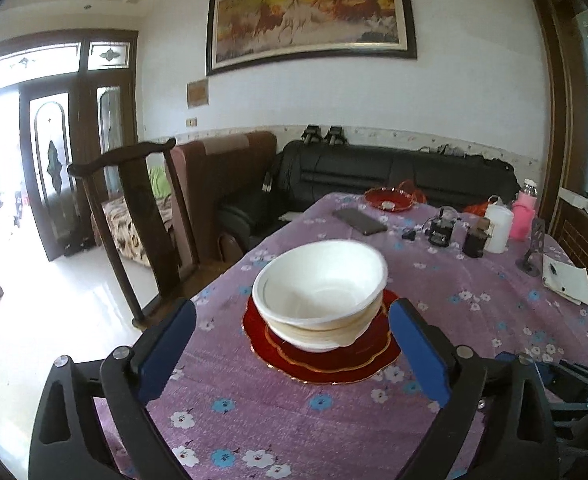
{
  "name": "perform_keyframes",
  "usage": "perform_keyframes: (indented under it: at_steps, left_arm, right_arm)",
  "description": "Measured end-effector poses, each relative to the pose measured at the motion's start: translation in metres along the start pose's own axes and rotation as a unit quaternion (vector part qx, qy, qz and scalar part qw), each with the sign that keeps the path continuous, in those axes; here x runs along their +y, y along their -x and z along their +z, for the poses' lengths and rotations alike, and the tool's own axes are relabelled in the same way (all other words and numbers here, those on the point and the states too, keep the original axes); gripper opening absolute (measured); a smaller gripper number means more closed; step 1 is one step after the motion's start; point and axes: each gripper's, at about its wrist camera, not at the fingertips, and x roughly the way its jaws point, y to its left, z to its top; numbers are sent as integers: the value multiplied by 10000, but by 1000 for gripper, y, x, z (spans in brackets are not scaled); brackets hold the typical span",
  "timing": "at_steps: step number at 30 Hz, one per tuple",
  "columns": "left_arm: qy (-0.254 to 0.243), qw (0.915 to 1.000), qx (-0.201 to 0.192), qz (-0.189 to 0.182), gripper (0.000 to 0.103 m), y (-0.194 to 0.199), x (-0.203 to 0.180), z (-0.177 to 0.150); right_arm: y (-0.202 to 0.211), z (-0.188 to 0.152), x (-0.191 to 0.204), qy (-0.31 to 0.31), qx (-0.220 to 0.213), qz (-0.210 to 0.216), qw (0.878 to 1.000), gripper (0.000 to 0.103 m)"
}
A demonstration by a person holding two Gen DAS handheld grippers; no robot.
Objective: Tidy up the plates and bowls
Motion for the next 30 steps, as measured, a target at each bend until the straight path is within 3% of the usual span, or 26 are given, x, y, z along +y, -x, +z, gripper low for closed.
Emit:
perform_keyframes:
  at_steps: [9,15,18,21,30]
  left_arm:
    - [45,9975,-673,193,103,19,-10,1]
    - [105,9964,-821,170,103,21,-10,3]
    - [-72,9966,-768,294,103,16,-15,2]
    - [-249,9979,-574,148,103,8,-20,1]
    - [-33,9999,124,-107,103,-18,-13,-2]
  right_arm:
    - [2,-6,-1,115,-286,-16,9995,75]
    - [-3,-8,-3,158,-278,-9,9995,76]
    - [-6,-10,1,235,-262,-26,9994,77]
    - [-8,-9,5,346,-246,-47,9991,77]
    - [-17,-8,13,489,-200,-141,9985,80]
